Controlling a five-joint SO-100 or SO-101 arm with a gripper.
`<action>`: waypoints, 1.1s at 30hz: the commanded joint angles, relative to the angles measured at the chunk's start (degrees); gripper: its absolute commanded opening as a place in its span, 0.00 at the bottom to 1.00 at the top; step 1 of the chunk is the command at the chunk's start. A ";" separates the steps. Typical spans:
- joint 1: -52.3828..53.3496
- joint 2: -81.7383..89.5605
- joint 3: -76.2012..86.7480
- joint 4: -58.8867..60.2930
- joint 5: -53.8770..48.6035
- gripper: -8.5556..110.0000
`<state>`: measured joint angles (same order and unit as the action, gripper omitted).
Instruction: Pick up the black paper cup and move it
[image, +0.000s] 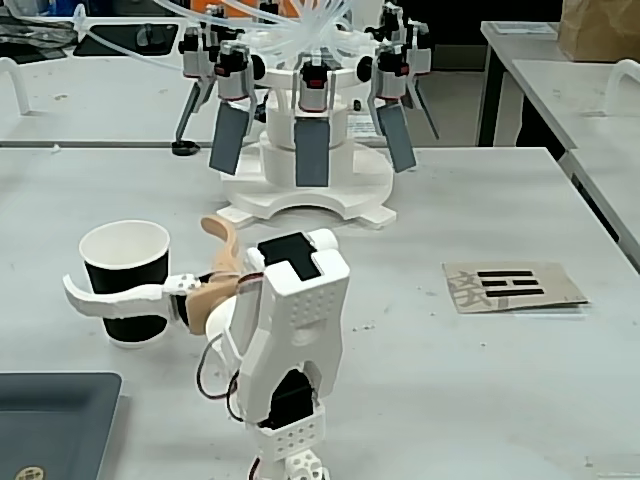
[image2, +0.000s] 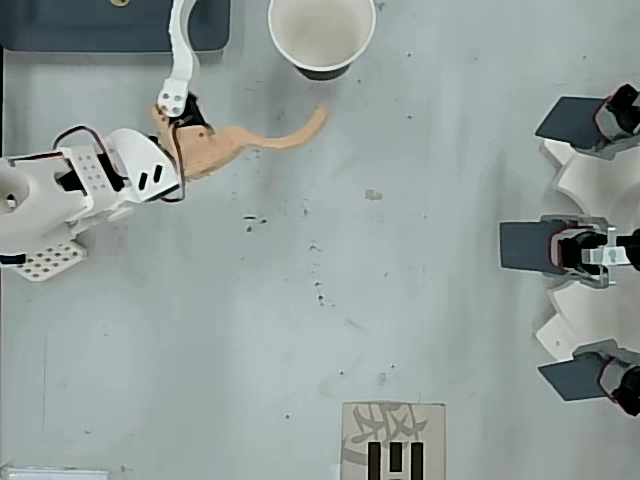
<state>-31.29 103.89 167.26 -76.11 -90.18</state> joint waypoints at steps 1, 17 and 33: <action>-0.53 -2.37 -6.33 0.26 -0.44 0.53; -1.32 -20.21 -23.91 0.35 0.00 0.53; -3.52 -29.62 -31.55 0.88 0.53 0.53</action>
<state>-34.01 73.83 138.60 -75.59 -90.18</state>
